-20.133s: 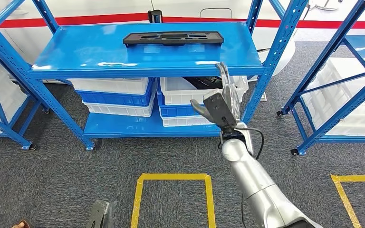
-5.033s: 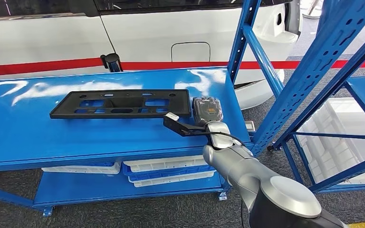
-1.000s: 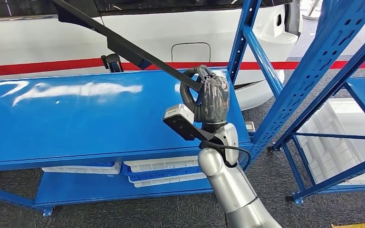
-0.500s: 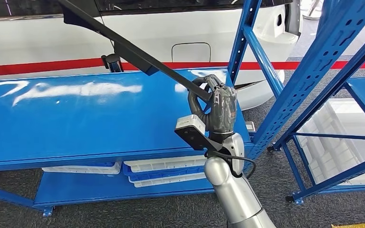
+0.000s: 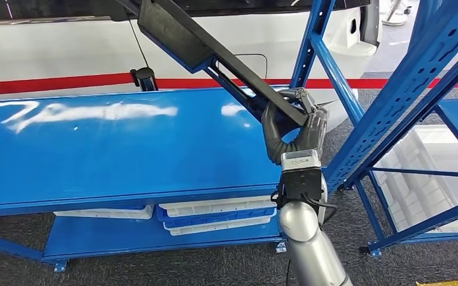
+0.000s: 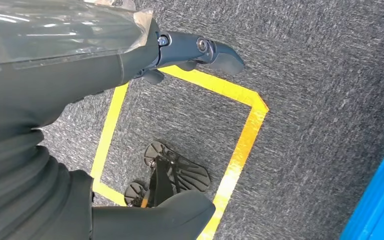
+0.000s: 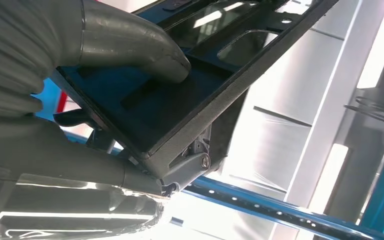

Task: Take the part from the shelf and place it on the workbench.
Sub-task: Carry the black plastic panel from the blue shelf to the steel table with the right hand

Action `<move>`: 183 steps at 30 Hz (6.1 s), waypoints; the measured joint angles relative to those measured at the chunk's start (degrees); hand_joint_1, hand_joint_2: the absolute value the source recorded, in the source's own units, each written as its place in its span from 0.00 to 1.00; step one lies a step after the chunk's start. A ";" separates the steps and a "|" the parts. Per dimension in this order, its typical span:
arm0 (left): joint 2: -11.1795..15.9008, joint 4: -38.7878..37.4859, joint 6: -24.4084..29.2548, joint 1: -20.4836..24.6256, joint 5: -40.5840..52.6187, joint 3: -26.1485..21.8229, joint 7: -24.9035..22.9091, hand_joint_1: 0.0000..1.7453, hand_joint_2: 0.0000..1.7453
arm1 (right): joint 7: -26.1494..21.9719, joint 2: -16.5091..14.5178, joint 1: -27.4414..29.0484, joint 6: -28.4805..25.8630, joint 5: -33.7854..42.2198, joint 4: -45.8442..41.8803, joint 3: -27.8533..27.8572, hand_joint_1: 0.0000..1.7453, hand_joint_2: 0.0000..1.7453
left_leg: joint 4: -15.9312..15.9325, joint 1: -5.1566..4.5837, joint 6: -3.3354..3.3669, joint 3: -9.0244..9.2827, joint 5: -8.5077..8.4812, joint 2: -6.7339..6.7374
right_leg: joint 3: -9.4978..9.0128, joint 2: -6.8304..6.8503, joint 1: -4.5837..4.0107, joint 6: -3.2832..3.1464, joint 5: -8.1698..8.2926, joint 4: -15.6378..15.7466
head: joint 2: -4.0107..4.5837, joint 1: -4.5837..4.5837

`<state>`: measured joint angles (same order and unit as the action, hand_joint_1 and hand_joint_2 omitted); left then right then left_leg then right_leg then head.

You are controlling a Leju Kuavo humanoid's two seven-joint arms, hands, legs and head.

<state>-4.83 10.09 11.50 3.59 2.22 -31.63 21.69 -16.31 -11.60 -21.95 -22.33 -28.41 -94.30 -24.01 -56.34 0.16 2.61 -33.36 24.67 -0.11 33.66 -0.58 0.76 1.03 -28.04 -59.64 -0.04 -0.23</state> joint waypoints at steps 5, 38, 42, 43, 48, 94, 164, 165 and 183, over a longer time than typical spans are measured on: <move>-0.28 0.01 -0.74 0.36 -1.41 -0.88 2.59 0.00 1.00 | 0.03 1.25 -0.03 1.96 3.38 -1.97 0.64 1.00 1.00 | 0.17 0.12 0.23 -0.03 -0.21 0.17 | 5.62 0.06 0.27 0.27 -5.08 -13.46 | 0.00 0.06; 2.80 0.08 0.47 0.53 -4.84 -4.86 3.07 0.00 1.00 | -3.02 3.70 -8.70 10.14 21.81 6.90 1.28 1.00 1.00 | -0.13 0.02 -0.11 -1.50 -1.06 0.22 | 2.59 0.59 0.02 1.21 -2.89 -10.42 | 0.00 0.19; 2.87 0.08 0.35 0.41 -4.84 -5.01 3.26 0.00 1.00 | -3.10 3.46 -9.89 10.10 21.81 7.88 1.21 1.00 1.00 | -0.38 -0.24 -1.05 -2.80 -2.61 0.17 | -5.94 0.59 -0.70 0.38 -1.62 2.94 | 0.00 0.13; 2.88 0.08 0.35 0.37 -4.84 -5.02 3.28 0.00 1.00 | -3.12 3.41 -10.11 10.10 21.81 8.08 1.20 1.00 1.00 | -0.36 -0.25 -1.43 -2.96 -3.05 0.19 | -6.17 0.59 -0.87 0.10 -1.58 3.68 | 0.00 0.09; 3.22 0.07 0.37 0.17 -4.95 -5.08 3.36 0.00 1.00 | -3.15 3.05 -10.63 10.03 21.83 8.99 1.20 1.00 1.00 | -6.39 0.52 -3.34 -5.36 3.19 -0.08 | -4.25 0.92 0.18 -2.14 0.89 4.08 | 0.00 -0.09; -2.44 0.10 9.56 4.12 -2.07 -4.11 -4.84 0.00 1.00 | -7.29 4.20 3.77 8.21 15.06 6.73 2.97 1.00 1.00 | -1.13 0.79 -0.29 0.87 1.64 0.27 | 5.03 1.02 0.00 0.45 -1.30 -4.93 | 0.00 0.62; -2.30 1.09 1.78 3.55 -4.58 -5.78 -0.87 0.00 1.00 | -6.27 4.50 -9.06 13.81 21.24 19.65 6.55 1.00 1.00 | -2.71 0.50 -1.17 -8.53 -5.89 0.59 | -6.93 0.61 -1.01 0.61 -3.83 -0.36 | 0.00 0.63; -2.29 1.09 1.76 3.52 -4.56 -5.77 -0.83 0.00 1.00 | -6.33 4.52 -9.25 13.85 21.40 19.69 6.56 1.00 1.00 | -2.34 0.51 -1.55 -8.63 -6.72 0.63 | -8.23 0.57 -1.30 0.07 -4.82 2.17 | 0.00 0.63; -2.14 1.10 2.40 2.94 -5.29 -5.83 1.48 0.00 1.00 | -7.82 5.30 -9.58 14.41 23.78 21.34 6.57 1.00 1.00 | -1.73 1.07 -1.52 2.30 3.58 0.20 | 2.59 1.12 -0.77 0.17 4.52 0.84 | 0.00 0.07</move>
<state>-6.96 11.19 13.90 6.53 -3.08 -37.46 23.17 -24.13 -6.29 -31.53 -7.92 -4.63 -72.96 -17.44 -58.07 1.23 1.08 -31.06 28.25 0.09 36.25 0.54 -0.01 1.20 -23.52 -58.80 -0.04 -0.16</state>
